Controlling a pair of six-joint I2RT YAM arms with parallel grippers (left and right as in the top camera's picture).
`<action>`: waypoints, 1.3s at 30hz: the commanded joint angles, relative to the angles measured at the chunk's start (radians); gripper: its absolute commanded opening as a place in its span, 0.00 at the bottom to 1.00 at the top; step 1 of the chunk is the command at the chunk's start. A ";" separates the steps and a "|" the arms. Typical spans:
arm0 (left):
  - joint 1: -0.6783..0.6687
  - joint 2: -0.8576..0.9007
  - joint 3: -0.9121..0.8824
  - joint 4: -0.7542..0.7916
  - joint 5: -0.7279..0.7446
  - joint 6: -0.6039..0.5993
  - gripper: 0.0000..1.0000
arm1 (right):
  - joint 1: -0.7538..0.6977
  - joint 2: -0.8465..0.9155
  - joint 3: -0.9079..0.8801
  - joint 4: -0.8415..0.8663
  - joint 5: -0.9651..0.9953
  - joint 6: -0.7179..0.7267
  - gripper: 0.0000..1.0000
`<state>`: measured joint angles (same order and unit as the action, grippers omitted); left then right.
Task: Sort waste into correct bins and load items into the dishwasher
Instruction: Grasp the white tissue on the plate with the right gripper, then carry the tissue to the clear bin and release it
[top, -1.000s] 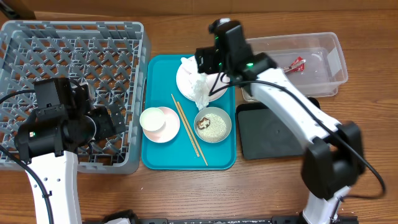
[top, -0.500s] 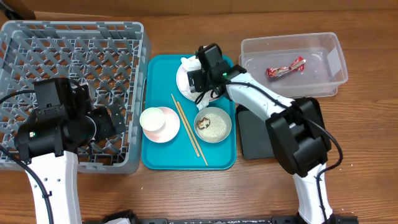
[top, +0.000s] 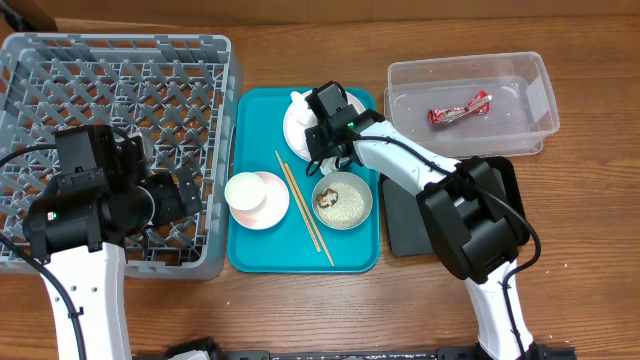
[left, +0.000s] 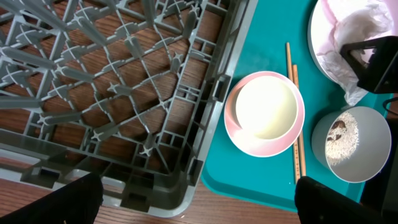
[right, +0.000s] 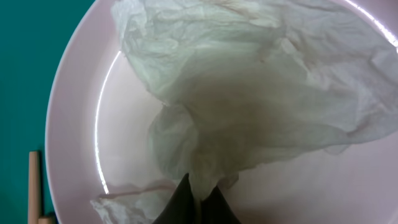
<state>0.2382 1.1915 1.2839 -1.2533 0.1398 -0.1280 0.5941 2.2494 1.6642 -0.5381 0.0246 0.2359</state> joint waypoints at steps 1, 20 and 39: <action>0.004 0.000 0.019 0.001 0.015 0.000 1.00 | -0.025 -0.114 0.058 -0.018 0.037 0.002 0.04; 0.004 0.000 0.019 0.006 0.015 0.000 1.00 | -0.366 -0.393 0.052 -0.256 0.157 0.075 0.12; 0.004 0.000 0.019 0.008 0.015 0.000 1.00 | -0.469 -0.579 0.056 -0.461 -0.066 0.074 0.96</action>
<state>0.2382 1.1915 1.2839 -1.2484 0.1398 -0.1280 0.1574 1.7954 1.7126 -0.9684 0.0555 0.3069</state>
